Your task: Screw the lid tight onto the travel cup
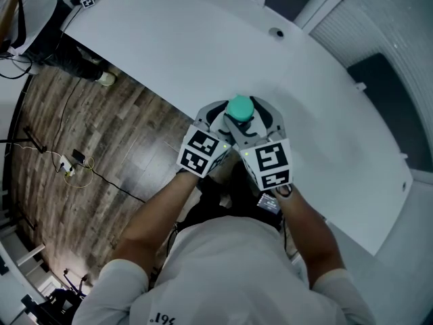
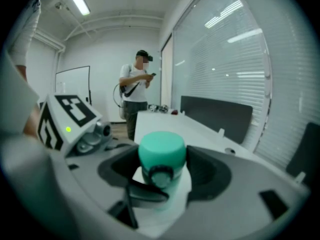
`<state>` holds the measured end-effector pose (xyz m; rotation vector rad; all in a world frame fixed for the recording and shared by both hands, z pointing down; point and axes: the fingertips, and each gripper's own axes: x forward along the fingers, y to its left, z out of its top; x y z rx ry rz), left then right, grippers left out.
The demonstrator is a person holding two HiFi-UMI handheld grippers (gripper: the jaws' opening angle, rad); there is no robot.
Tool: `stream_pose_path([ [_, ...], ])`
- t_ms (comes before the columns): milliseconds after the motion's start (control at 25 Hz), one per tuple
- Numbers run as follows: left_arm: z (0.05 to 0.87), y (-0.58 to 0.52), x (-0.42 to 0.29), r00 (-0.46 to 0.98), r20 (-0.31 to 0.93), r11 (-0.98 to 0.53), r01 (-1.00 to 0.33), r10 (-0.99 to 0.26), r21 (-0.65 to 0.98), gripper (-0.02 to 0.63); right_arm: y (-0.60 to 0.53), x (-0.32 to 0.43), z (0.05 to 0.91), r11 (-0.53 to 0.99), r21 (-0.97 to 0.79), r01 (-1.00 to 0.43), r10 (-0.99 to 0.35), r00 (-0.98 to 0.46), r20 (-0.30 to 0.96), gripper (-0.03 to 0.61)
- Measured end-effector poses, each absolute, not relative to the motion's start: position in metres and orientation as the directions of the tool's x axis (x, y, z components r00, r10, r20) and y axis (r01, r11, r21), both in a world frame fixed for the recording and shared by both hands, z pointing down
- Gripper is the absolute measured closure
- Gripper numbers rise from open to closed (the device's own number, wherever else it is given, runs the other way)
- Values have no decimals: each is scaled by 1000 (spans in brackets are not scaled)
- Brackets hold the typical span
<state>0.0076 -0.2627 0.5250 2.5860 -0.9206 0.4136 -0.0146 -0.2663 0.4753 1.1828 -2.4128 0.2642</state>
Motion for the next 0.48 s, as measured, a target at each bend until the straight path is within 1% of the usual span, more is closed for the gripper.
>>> stream_pose_path([
  [120,522,-261,6,761,387,-749,-625,-520,220,284,-266,-15,475,633,9,-774,-689,-557,463,270],
  [280,519,-260,-1,823,400,-861,-489,-402,140,284,-266,-17,475,704,8,-710,-629,-618,472,270],
  [360,517,-261,1,840,410,-894,-433,-355,112,284,-266,-16,475,735,6,-678,-598,-644,478,270],
  [480,517,-260,6,844,411,-899,-422,-345,113,285,-266,-19,474,751,-1,-661,-579,-659,481,270],
])
